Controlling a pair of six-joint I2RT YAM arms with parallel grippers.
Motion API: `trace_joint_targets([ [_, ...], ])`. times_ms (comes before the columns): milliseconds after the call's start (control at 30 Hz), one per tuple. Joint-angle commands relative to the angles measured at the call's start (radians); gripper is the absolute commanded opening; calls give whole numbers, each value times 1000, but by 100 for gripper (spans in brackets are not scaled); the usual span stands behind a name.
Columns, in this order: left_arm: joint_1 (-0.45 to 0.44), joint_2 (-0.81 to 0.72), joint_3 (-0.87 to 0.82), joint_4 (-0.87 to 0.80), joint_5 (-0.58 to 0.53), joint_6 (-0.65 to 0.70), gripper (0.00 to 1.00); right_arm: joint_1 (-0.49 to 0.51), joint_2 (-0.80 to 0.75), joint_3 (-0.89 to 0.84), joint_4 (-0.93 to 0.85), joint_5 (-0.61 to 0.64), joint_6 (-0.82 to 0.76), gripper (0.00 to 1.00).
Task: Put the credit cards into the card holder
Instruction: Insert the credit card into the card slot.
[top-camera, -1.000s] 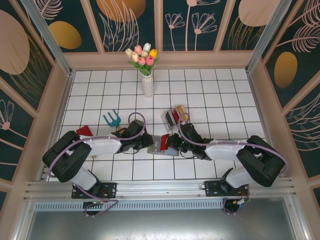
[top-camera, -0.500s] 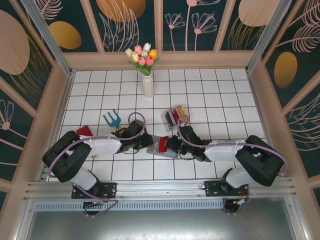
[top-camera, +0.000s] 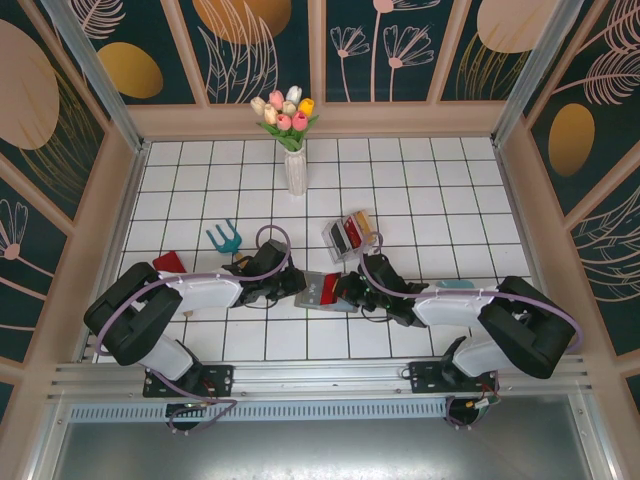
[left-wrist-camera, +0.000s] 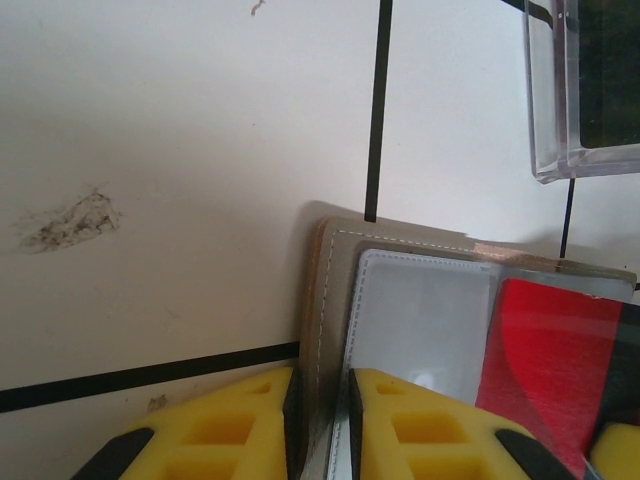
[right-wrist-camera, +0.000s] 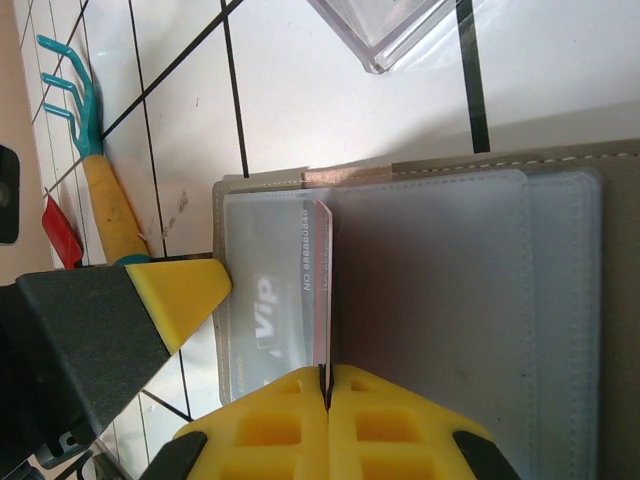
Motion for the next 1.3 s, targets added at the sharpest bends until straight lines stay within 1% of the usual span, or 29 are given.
trace_joint_targets([
  [0, -8, 9, -23, -59, 1, -8, 22, 9, 43, 4, 6, -17, -2, 1],
  [300, -8, 12, -18, -57, 3, -12, 22, 16, 130, -11, 100, -44, 49, 1],
  [533, -8, 18, -15, -55, 6, -12, 22, 16, 177, 12, 154, -106, 38, 0],
  [667, -8, 16, -17, -58, 2, -13, 22, 16, 168, 17, 131, -103, 32, 1],
  [733, -8, 15, -19, -57, -2, -15, 22, 13, 158, 17, 131, -123, 19, 1],
  [900, -8, 18, -21, -59, -8, -15, 22, 11, 129, 24, 44, -134, -5, 1],
  [1100, -8, 18, -24, -57, -9, -18, 22, 4, 111, -21, 74, -147, 6, 1],
  [1267, -8, 20, -23, -58, -5, -15, 21, 4, 153, -16, 141, -199, -6, 1],
])
